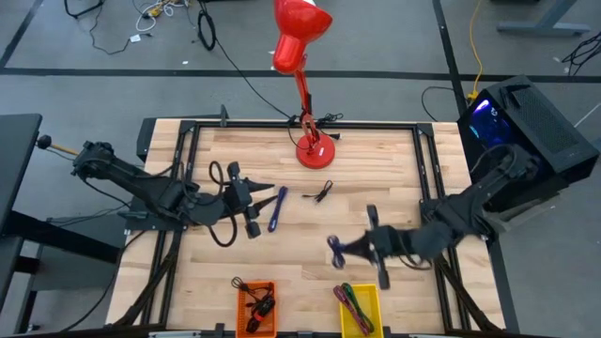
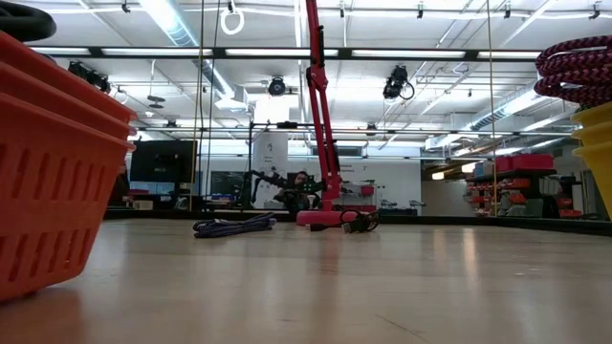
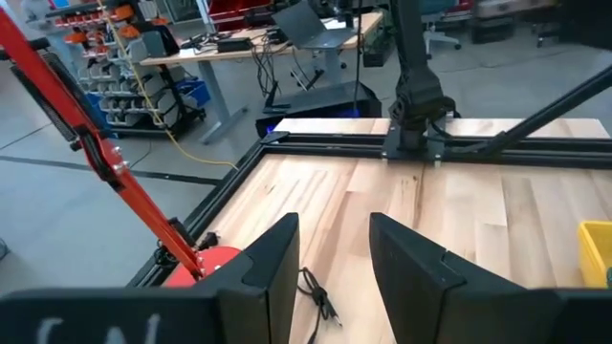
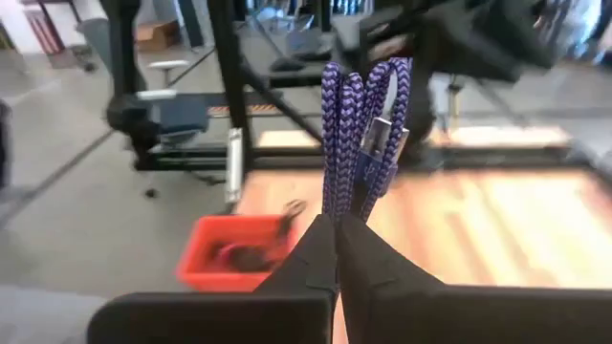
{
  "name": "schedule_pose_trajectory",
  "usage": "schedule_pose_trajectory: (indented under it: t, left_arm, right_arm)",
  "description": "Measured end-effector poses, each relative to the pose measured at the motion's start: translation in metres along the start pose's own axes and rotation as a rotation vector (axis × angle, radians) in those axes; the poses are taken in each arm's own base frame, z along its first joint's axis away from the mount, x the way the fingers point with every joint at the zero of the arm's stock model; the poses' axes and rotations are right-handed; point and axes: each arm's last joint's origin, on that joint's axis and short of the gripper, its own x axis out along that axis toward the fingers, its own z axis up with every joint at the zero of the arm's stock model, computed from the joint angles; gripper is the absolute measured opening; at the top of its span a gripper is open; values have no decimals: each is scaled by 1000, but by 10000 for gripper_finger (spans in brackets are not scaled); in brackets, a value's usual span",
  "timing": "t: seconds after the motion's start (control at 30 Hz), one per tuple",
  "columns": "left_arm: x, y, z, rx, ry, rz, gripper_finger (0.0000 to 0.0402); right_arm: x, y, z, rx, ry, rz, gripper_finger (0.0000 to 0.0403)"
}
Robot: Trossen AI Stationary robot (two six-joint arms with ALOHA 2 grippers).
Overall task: Pick & Place USB Port
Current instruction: Put the blue charger cable into the yellow bin
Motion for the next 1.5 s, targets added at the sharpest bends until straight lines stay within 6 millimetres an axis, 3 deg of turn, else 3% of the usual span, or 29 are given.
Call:
schedule_pose_trajectory:
  t: [0.27,0.43,0.6,1.07,1.5]
  left_arm:
    - [0,0,-2,-3,17,1,135]
    - [0,0,-3,0,21,1,135]
    - [0,0,-3,0,21,1,135]
    - [1,0,-4,-19,27,1,135]
    - [1,0,-8,-11,57,5,135]
  right_arm:
    - [-17,54,-30,192,56,2,0]
    - [-11,83,-61,277,93,-38,0]
    - [-3,101,-87,325,134,-69,0]
    - [4,102,-126,429,343,-157,0]
    - [2,110,-137,531,451,-113,0]
